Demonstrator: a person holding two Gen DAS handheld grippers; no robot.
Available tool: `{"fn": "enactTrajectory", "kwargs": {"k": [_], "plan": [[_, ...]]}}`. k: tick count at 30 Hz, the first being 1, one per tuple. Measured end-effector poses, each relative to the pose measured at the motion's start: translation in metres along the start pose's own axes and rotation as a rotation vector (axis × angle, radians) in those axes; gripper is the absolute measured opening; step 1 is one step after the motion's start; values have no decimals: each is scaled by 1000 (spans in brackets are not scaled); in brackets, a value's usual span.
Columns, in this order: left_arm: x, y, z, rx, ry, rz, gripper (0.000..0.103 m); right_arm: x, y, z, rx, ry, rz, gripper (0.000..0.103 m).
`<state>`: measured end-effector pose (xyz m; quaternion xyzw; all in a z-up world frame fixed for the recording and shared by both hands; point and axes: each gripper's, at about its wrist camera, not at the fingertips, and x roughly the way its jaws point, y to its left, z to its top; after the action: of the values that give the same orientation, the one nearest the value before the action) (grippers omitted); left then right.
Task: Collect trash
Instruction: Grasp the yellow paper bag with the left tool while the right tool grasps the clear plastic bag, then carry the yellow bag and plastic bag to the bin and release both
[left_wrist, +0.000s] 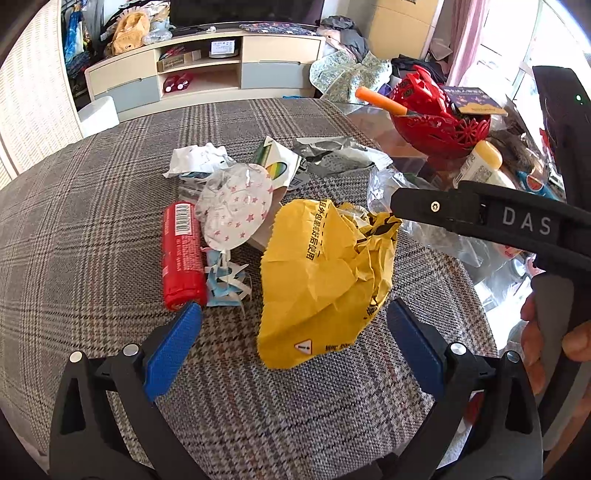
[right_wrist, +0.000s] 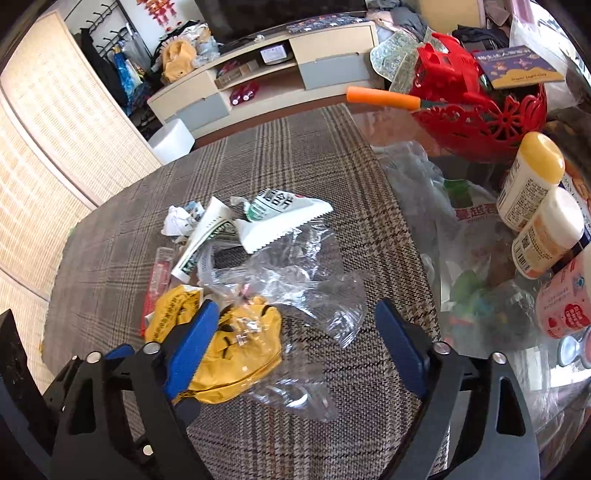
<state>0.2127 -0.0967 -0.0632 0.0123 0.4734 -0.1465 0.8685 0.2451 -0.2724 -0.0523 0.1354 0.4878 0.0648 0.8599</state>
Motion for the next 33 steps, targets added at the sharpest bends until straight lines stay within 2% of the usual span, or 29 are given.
{"fn": "enactTrajectory", "kwargs": {"k": [3,6,8,11,16,24,33], "plan": [[8,-4,2,5,0,-12,95,1,-9,0,12,-9,14,72],[18,-7,5,3,10,-26,94,-2,-14,1,-1,-24,15,47],[21,-10,6,6,7,-41,92,-2,-18,1,-10,-18,17,39],[22,-16,8,10,3,-80,70,-4,-23,-1,-9,-12,43,29],[14,-26,8,37,-32,-103,52,-9,-24,-5,-16,-10,63,12],[-13,-32,-12,69,-47,-86,47,-30,-15,-17,-49,-18,79,10],[-73,-27,-66,56,-61,-53,47,-74,7,-66,-80,-16,132,10]]}}
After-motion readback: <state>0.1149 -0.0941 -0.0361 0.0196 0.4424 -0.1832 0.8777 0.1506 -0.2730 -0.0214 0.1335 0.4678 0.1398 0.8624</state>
